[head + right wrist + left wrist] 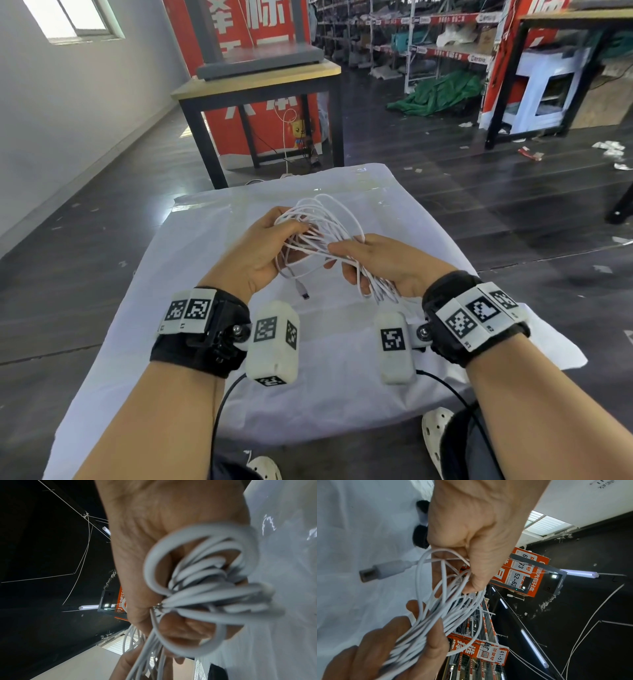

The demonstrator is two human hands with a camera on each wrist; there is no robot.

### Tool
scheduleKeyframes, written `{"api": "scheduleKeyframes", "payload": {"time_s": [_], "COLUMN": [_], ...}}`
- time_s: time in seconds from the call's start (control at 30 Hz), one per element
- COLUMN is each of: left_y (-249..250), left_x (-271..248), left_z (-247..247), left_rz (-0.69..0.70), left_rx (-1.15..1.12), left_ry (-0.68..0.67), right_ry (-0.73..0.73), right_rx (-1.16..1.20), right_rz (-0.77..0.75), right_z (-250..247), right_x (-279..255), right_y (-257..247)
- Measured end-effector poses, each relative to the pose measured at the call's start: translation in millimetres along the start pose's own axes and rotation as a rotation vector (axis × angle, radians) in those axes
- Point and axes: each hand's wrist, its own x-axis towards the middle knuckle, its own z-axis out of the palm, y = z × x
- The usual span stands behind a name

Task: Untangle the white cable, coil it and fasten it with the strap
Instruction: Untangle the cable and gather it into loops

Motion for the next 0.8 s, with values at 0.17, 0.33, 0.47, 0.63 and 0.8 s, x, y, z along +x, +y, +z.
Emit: {"api": "scheduleKeyframes", "payload": {"time_s": [0.17, 0.33, 0.47, 0.63, 0.8], "left_y": [2.6, 2.5, 2.6, 3.2, 2.4], "left_x": [-1.5, -0.6, -1.3, -1.0, 2.7], "left_z": [-1.5, -4.0, -2.5, 2.9, 6.8], "left_rz": [-0.021, -0.030, -0.013, 0.018, 0.037], "left_rx": [-0.059, -0.054, -0.199, -0.241, -0.181], "left_ry": [-0.039, -0.044, -0.034, -0.044, -0.045], "right_ry": [0.019, 0.054, 0.088, 0.133, 0.152], "right_rx": [0.084, 0.125, 0.130, 0.131, 0.170], "right_rz": [0.034, -0.006, -0.057, -0.080, -0.108], "right_z": [1.7, 5.3, 5.2, 5.5, 4.7], "right_x": [0.7, 0.6, 1.1, 4.1, 8.8], "right_y": [-2.3, -2.6, -2.0, 1.1, 3.8]}}
